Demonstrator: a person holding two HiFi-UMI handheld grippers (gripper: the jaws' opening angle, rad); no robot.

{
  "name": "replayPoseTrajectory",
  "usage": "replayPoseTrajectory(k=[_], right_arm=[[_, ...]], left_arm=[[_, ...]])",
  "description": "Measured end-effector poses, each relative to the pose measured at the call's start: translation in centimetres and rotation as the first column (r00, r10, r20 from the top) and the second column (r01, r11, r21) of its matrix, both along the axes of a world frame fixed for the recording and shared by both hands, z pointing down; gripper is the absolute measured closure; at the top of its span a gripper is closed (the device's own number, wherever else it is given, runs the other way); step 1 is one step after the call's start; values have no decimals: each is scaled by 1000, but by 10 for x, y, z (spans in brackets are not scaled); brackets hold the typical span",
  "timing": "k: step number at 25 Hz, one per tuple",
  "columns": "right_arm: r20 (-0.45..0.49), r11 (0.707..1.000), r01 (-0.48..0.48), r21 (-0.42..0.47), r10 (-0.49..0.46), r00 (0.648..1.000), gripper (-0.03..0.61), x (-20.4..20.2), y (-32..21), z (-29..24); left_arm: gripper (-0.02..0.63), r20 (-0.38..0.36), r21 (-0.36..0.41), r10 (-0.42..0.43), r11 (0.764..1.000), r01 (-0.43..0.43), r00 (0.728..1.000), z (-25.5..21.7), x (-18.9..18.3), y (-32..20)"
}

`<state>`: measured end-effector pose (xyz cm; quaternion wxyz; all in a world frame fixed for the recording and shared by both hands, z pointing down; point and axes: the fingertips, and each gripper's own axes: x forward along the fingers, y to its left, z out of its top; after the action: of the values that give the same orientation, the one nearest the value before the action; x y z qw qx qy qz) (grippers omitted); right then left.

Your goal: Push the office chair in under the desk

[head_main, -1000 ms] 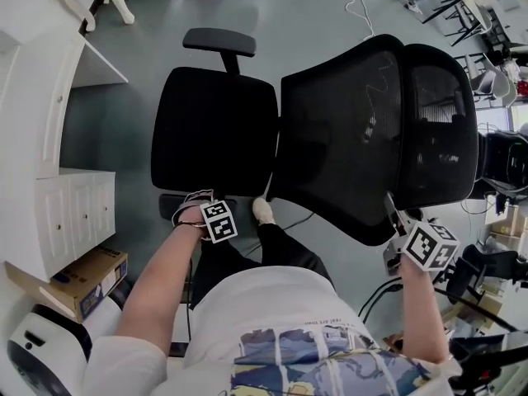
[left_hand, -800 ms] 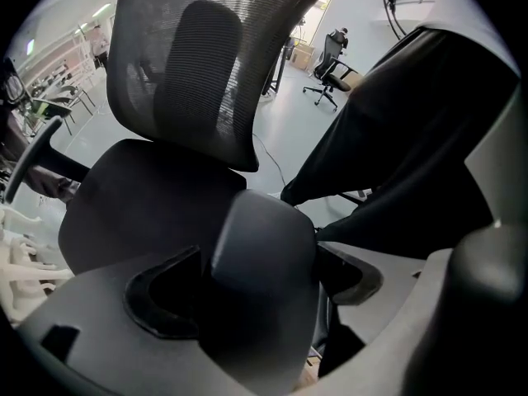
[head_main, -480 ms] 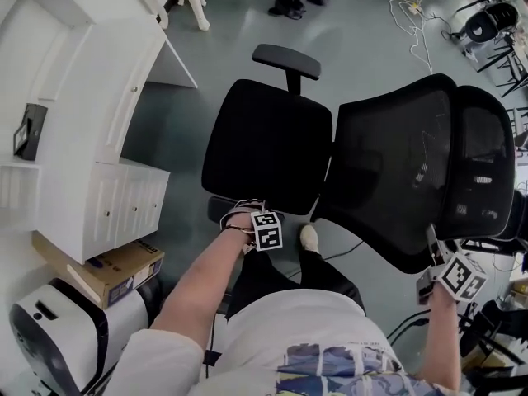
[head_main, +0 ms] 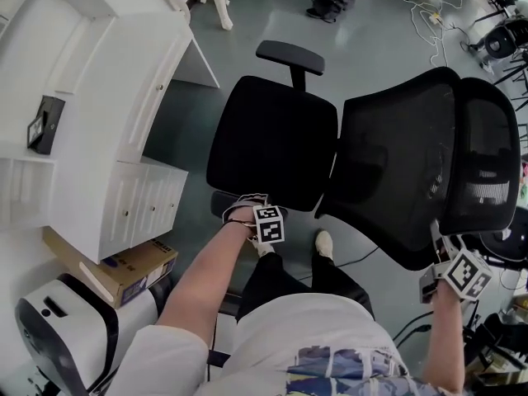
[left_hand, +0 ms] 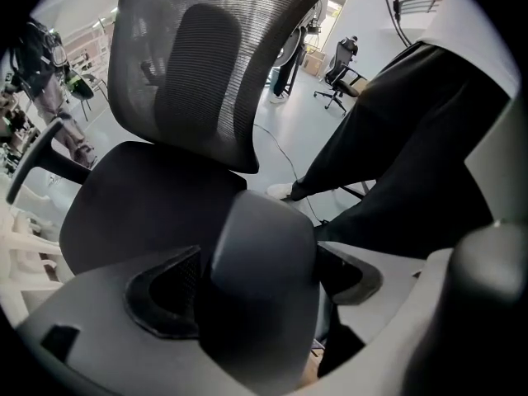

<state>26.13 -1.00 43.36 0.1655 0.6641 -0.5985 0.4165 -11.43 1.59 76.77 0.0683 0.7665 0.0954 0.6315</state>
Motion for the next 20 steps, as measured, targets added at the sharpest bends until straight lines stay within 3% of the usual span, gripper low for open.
replayPoseTrajectory(k=[20], right_arm=[[64,1000,10,4,-10,998,417,-101,-47,-1]], left_arm=[[169,5,1,-18,1000,18,1000,-1,-96,-39]])
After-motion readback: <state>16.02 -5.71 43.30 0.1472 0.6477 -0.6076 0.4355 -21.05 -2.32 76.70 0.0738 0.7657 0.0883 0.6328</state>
